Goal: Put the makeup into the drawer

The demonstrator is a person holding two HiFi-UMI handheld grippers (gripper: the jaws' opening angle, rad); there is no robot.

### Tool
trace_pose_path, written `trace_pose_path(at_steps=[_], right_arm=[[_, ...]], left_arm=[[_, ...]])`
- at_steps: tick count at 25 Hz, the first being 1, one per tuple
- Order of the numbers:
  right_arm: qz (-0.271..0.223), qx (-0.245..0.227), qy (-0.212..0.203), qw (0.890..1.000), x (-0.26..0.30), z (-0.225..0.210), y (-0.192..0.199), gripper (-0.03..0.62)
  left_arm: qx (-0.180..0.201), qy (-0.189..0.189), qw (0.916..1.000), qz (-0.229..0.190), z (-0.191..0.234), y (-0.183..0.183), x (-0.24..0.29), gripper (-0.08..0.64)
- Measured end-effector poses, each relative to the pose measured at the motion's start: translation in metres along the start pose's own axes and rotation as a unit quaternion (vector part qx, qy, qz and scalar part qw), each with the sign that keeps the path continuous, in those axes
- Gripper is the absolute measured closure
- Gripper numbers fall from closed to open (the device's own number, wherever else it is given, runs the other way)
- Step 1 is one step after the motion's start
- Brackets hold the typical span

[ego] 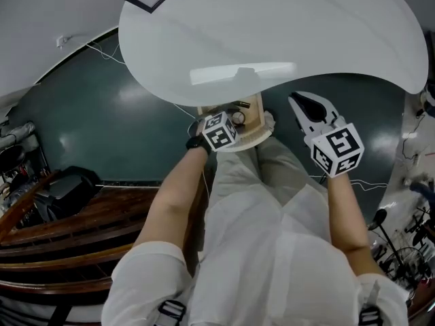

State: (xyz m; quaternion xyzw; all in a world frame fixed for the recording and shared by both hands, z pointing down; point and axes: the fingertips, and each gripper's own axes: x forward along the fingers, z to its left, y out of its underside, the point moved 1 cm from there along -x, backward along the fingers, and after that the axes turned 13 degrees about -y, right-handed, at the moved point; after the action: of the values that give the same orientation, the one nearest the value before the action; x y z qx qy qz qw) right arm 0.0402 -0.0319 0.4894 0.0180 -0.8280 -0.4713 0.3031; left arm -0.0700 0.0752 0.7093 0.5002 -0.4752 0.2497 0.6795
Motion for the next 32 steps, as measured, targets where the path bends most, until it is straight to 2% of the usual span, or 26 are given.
trace_pose_path(at_steps=[4, 8, 11, 16, 22, 32], right_arm=[[0.003, 0.007, 0.003, 1.0, -0.001, 0.0, 0.01, 0.581], [0.006, 0.014, 0.004, 1.0, 0.0, -0.002, 0.019, 0.581], [0.009, 0.023, 0.008, 1.0, -0.001, -0.006, 0.028, 0.581], [0.009, 0.03, 0.014, 0.999, -0.003, -0.011, 0.035, 0.581], [0.01, 0.037, 0.023, 0.999, -0.004, -0.019, 0.042, 0.581], [0.012, 0.043, 0.026, 0.999, -0.005, -0.019, 0.047, 0.581]], left_arm=[[0.002, 0.015, 0.9999, 0.004, 0.002, 0.0, 0.015, 0.333], [0.022, 0.054, 0.998, 0.025, -0.002, 0.009, 0.031, 0.332], [0.036, 0.068, 0.9964, 0.036, -0.006, 0.016, 0.044, 0.333], [0.053, 0.067, 0.9959, 0.032, -0.008, 0.019, 0.06, 0.331], [0.083, 0.071, 0.993, 0.045, -0.012, 0.026, 0.072, 0.331], [0.089, 0.065, 0.9928, 0.048, -0.01, 0.028, 0.073, 0.327]])
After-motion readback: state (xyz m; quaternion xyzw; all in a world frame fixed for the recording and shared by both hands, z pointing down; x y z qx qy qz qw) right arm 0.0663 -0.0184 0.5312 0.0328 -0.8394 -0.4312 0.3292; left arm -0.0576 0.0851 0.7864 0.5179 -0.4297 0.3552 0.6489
